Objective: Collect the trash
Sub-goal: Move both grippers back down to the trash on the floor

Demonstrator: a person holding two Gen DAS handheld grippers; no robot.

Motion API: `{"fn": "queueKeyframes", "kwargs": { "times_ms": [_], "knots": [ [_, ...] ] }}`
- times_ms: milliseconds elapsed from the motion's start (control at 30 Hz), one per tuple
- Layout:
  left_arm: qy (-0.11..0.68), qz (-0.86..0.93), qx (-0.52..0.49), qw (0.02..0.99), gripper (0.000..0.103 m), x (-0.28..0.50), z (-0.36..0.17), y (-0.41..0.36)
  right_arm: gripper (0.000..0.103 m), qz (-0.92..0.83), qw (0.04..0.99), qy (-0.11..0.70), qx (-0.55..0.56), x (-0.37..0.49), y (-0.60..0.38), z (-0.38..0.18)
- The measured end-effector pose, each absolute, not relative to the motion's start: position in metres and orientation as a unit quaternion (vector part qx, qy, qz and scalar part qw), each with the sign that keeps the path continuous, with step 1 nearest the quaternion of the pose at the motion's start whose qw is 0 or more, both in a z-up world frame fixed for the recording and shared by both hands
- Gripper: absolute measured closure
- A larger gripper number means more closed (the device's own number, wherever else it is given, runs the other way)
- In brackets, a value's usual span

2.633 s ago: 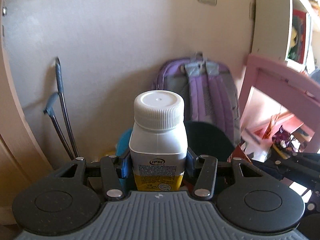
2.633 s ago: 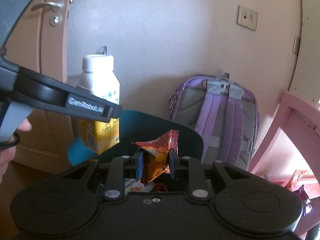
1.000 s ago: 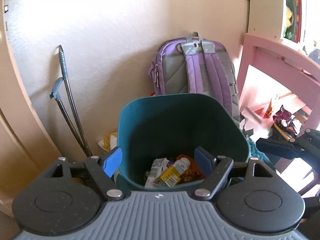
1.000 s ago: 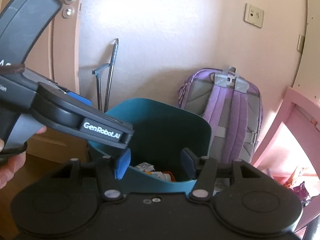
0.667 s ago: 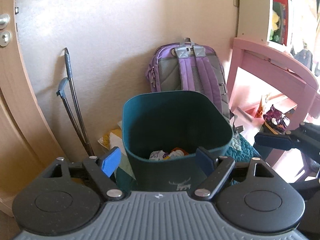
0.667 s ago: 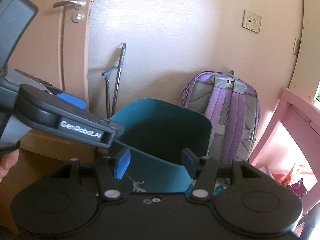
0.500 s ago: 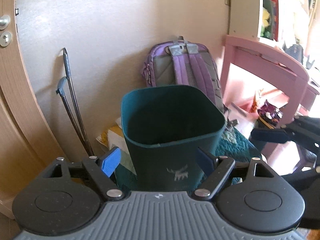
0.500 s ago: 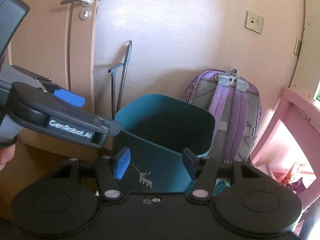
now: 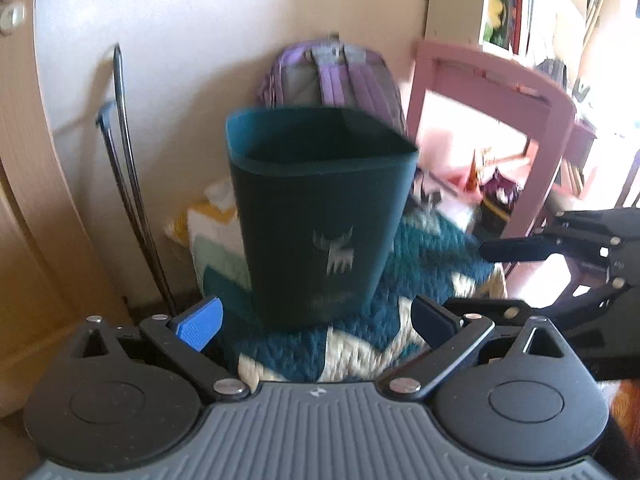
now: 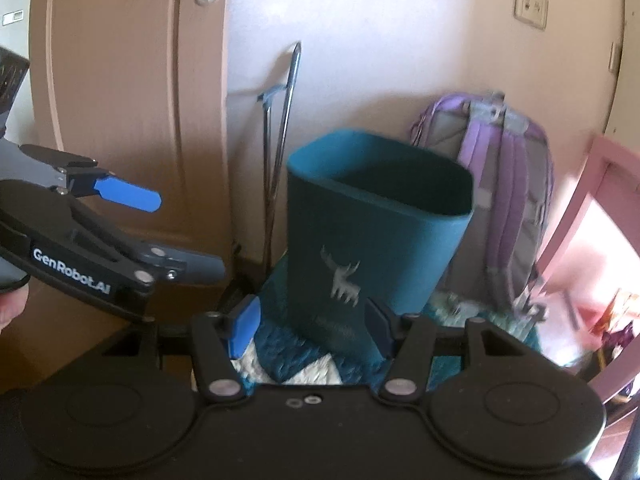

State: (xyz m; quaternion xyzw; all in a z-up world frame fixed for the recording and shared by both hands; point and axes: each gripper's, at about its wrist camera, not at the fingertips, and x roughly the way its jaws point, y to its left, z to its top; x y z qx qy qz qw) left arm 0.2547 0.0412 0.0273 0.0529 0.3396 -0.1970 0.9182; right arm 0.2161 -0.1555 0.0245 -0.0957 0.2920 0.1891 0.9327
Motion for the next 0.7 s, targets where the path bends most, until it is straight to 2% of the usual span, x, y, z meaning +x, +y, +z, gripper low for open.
{"fn": "queueKeyframes", "kwargs": {
  "times_ms": [200, 533, 700],
  "knots": [
    [0.387, -0.197, 0.104, 0.895, 0.002, 0.25, -0.041, 0.056, 0.046, 0.194, 0.915, 0.344, -0.083, 0.21, -0.151, -0.039],
    [0.504, -0.206, 0.181, 0.819, 0.002, 0.271, -0.183, 0.055, 0.046, 0.174, 0.866, 0.467, -0.048, 0.223, -0.149, -0.185],
    [0.504, -0.221, 0.282, 0.786, 0.002, 0.281, -0.253, 0.043, 0.046, 0.163, 0.841, 0.514, -0.045, 0.238, -0.146, -0.256]
  ]
}}
